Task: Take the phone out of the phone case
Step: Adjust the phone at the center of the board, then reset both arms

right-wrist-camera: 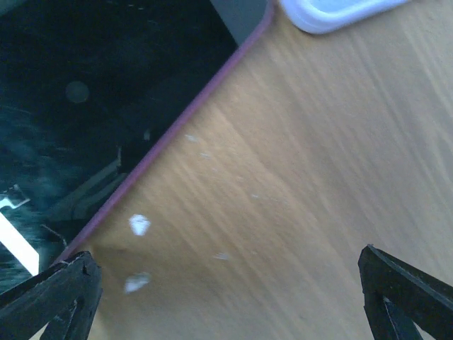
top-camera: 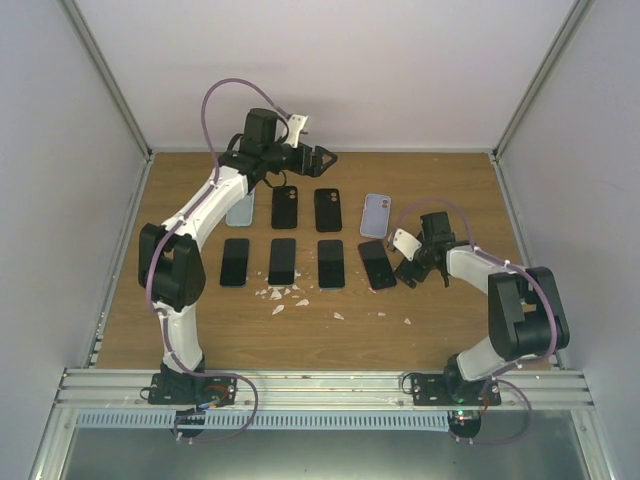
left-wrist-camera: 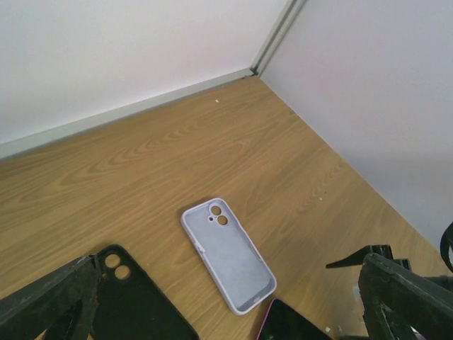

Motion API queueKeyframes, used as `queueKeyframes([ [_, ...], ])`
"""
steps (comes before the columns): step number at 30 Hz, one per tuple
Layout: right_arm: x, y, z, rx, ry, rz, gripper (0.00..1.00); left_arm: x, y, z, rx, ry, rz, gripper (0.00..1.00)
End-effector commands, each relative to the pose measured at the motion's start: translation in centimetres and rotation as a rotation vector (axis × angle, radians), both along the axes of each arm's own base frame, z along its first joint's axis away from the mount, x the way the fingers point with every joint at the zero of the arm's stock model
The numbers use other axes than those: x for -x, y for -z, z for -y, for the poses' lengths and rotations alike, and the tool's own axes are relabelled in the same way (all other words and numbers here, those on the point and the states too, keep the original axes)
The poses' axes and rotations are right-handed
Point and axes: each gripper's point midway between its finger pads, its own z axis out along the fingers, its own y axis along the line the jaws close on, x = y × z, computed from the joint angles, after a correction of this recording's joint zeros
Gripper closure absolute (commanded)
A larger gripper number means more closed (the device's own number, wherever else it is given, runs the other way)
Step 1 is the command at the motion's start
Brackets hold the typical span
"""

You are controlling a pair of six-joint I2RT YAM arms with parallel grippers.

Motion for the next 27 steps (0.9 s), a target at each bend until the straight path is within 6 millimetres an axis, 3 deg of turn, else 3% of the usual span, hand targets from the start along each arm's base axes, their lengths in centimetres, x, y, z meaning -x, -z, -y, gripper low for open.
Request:
queueKeyframes([
  [1, 3.4, 1.0, -2.1, -0.026, -0.103, -0.104, 0.00, -0.3, -2.5, -1.3, 0.048, -0.018, 0.046, 0.01],
  [8, 3.9, 0.2, -3.8, -0.048, -0.147, -0.105, 0.01, -1.1, -2.6, -4.2, 0.074, -0.062, 0.013, 0.01],
  [12, 3.6, -1.9, -4.1, -0.075, -0.145, -0.086, 0.00, -1.1, -3.8, -6.5, 0.074, -0.092, 0.027, 0.01],
  [18, 1.7, -9.7, -5.5, -0.225, -0.137, 0.006, 0.00, -1.1, -5.6, -11.4, 0.046, -0.142, 0.024, 0.01],
  [23, -1.0, -16.8, -6.2, -0.357, -0.113, 0.107, 0.00, -1.5, -7.4, -17.1, 0.056, -0.219, 0.031, 0.01],
  [27, -3.0, -22.8, -6.2, -0.460, -0.095, 0.200, 0.00, -1.9, -7.9, -22.8, 0.037, -0.347, 0.021, 0.01],
])
